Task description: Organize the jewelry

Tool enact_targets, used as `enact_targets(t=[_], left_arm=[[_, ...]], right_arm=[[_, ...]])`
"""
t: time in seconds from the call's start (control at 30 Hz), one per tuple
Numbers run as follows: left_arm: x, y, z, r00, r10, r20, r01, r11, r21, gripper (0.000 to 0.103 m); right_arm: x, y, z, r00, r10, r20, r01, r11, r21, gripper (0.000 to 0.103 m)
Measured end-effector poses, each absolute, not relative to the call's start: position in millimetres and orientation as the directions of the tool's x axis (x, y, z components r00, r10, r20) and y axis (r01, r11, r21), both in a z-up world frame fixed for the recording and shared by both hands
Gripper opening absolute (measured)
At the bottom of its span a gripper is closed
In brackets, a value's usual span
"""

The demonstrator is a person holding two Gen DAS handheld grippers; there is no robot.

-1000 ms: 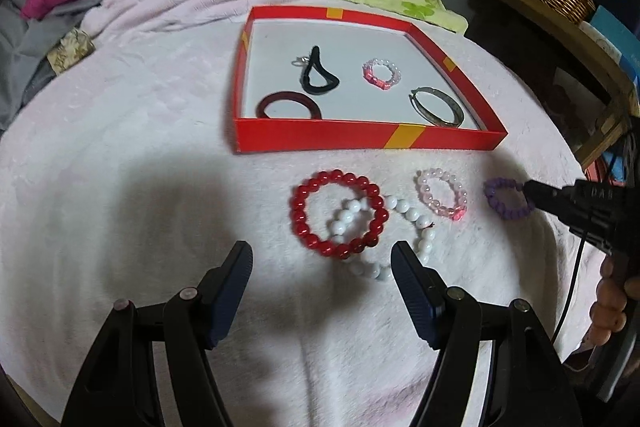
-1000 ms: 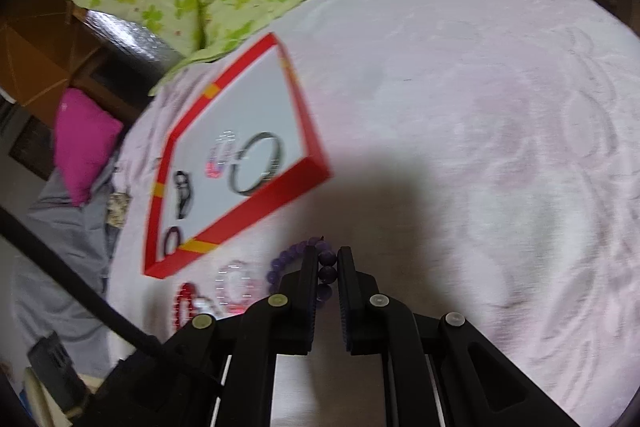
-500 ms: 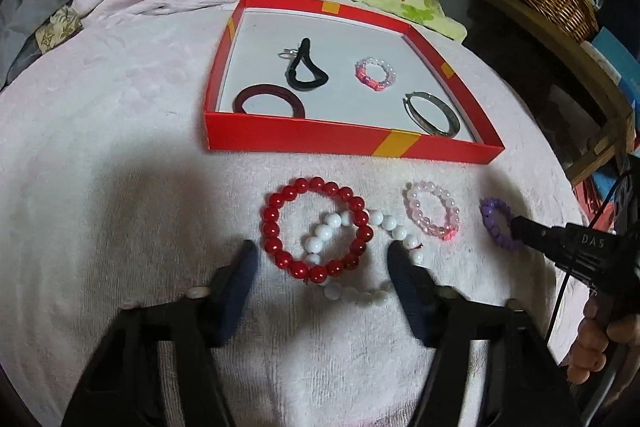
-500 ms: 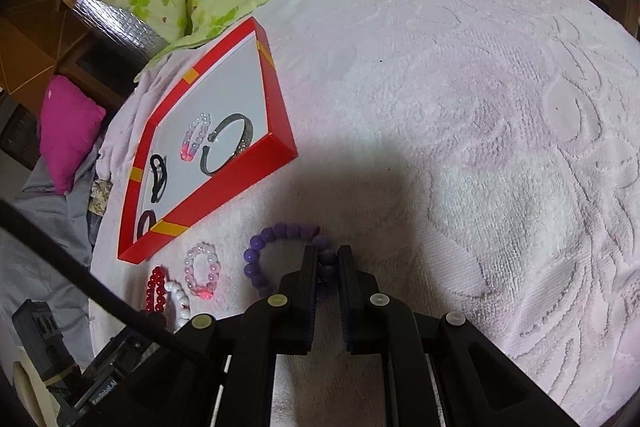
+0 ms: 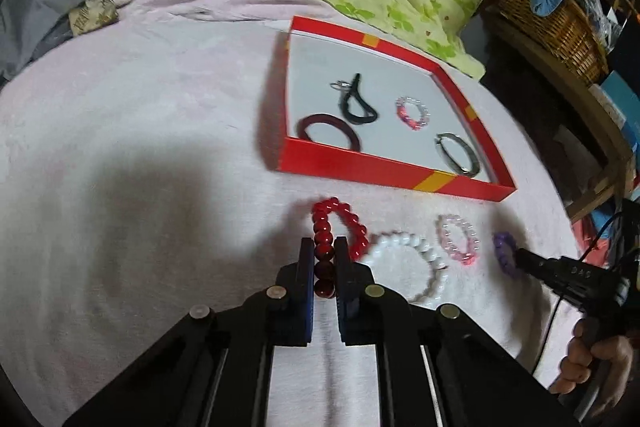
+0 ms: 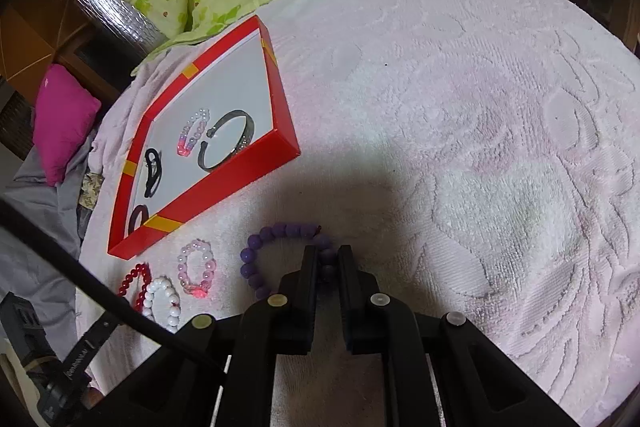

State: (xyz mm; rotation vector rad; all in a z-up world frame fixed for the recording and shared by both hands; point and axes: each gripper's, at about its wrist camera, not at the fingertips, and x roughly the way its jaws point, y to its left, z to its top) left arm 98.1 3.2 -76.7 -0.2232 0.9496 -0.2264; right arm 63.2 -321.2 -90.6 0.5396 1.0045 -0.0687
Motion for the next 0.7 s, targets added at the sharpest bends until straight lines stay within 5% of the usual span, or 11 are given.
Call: enact_targets(t=[0.3,0.53,0.7], left_arm=[[98.4,13.3,-86.2,0.522,-0.226,-0.823,0.057,0.971,-0.231,0.011],[97.4,3.9,-84.5,0.521,-0.272,-0.809,0.109,0.961,-0.253,0.049],[97.7,-1.8,-85.2,0.521,-0.265,-0.811,0.130,0.964,-0.232,0.052]], right_arm=[[63.6,-319.7,-90.6,0.548,0.177,-0.818,0.296,0.873,0.387,0.013],[62.4,-320.3,-90.7,0.549,0.185,-0.815,0.289,0.873,0.393,0.013],[60.9,-322.0,-90.4,0.548,0.195,-0.814,0.285,0.871,0.400,0.013]])
